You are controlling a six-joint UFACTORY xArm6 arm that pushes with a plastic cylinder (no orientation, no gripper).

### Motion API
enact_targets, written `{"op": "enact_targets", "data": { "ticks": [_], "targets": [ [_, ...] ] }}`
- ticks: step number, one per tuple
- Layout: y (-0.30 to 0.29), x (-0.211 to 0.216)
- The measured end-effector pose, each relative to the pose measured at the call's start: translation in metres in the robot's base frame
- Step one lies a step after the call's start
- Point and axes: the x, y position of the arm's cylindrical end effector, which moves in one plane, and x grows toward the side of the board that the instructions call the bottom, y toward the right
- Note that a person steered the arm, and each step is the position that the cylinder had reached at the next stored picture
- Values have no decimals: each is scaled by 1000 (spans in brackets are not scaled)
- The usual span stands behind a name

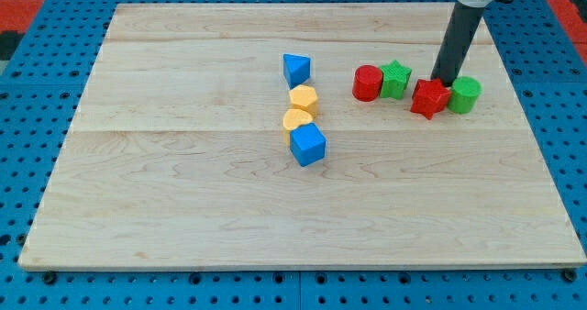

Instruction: Move the green circle to the right of the red star

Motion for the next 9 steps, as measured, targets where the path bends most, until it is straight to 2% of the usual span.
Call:
{"op": "enact_targets", "data": {
  "ticks": [3,4,5,6,8,9],
  "targets": [
    [88,-17],
    [103,0],
    [99,56],
    [79,75],
    [-11,76],
    [-24,82]
  ]
}}
